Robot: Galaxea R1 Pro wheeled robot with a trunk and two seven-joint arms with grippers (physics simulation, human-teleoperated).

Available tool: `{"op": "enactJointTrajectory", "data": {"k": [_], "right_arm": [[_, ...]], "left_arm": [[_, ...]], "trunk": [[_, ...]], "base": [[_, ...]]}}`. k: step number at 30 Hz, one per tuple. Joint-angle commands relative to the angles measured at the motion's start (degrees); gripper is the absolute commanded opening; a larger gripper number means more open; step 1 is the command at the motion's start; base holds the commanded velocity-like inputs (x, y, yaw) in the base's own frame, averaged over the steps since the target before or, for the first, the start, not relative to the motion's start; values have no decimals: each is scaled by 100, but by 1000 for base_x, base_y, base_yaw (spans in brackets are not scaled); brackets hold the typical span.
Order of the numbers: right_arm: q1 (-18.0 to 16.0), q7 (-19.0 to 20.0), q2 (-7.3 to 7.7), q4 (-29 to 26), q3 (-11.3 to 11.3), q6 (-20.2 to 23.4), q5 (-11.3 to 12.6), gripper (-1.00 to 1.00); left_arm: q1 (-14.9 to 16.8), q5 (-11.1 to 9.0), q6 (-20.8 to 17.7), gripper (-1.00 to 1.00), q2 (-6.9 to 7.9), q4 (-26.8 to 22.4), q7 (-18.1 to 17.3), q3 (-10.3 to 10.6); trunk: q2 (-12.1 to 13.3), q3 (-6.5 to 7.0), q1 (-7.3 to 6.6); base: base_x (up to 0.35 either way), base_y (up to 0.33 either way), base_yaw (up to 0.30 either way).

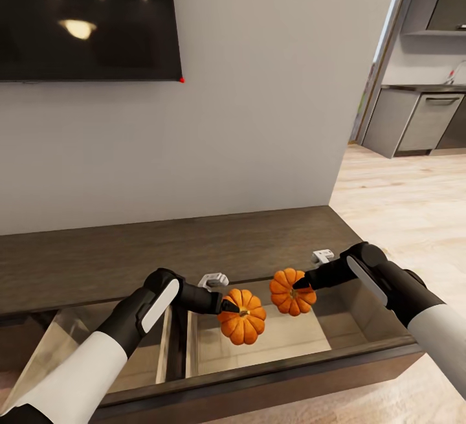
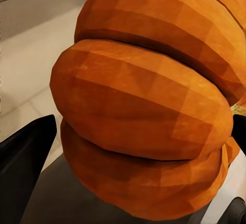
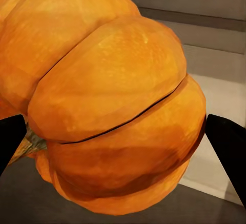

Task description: Place each of the two pumpkins and all three candles from the living room inside a cabinet in the living room (use any cabinet), then make sure every cabinet is closed, and position the cauldron so it is next to a table in the living room.

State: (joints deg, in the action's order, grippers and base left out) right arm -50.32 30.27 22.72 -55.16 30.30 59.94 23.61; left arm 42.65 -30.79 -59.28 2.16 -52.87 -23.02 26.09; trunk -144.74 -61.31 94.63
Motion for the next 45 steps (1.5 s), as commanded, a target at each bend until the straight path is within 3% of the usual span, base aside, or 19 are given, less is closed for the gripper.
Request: {"op": "enactJointTrajectory", "data": {"k": [1, 45], "right_arm": [[-5, 53, 4, -3, 11, 6, -40, -100], [-9, 11, 13, 125, -6, 6, -49, -100]], "left_arm": [[5, 38, -5, -100, 6, -4, -44, 10], [-3, 72, 11, -100, 13, -4, -28, 12]], "trunk": [[-3, -5, -1], [-3, -48, -1]], "base": [[0, 0, 0], [-11, 0, -5]]}}
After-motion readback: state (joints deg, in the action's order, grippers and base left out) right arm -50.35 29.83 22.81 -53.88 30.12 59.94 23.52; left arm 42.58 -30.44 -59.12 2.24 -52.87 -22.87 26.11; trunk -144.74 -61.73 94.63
